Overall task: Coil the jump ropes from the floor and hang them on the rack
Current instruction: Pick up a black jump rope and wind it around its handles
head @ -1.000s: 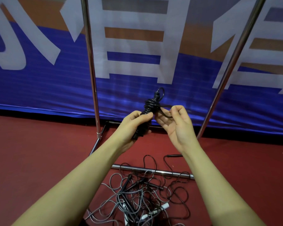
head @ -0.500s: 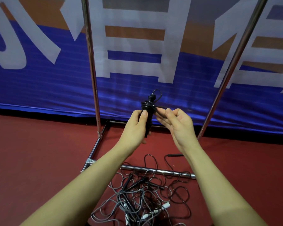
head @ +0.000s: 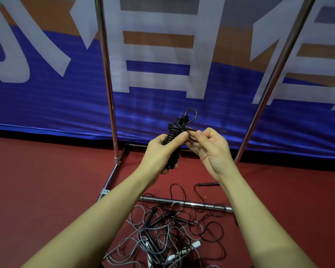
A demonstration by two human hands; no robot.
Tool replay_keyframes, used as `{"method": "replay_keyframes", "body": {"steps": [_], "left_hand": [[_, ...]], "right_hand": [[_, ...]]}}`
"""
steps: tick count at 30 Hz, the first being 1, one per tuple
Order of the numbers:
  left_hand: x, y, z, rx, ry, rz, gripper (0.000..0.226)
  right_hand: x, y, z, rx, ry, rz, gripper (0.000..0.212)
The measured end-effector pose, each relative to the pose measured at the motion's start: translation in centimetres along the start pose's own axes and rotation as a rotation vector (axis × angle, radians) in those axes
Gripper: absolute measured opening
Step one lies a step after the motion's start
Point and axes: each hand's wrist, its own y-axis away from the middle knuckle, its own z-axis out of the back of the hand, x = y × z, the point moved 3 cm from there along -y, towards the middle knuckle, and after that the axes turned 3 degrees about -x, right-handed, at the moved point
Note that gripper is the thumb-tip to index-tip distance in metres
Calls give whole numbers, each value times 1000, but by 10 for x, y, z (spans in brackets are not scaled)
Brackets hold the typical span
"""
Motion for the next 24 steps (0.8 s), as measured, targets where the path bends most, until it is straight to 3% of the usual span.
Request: {"method": "replay_keyframes", "body": {"steps": [3, 9, 12, 17, 22, 24], "left_hand": [[-1, -1, 1, 27, 19, 3, 39], [-4, 1, -2, 241, 125, 97, 75], [-2, -1, -3, 258, 89, 94, 79], [2, -5, -2, 195, 49, 82, 89], [0, -6, 6, -22, -102, 66, 97], [-1, -8, 8, -112, -136, -15, 93]], "right_hand": [[2, 2, -2, 24, -33, -1, 20], [8, 4, 1, 28, -58, 13, 18], [8, 4, 2, 7, -36, 22, 18], [5, 4, -2, -5, 36, 50, 25], [2, 6, -8, -3, 34, 42, 26], [1, 4, -8, -45, 27, 45, 25]]}}
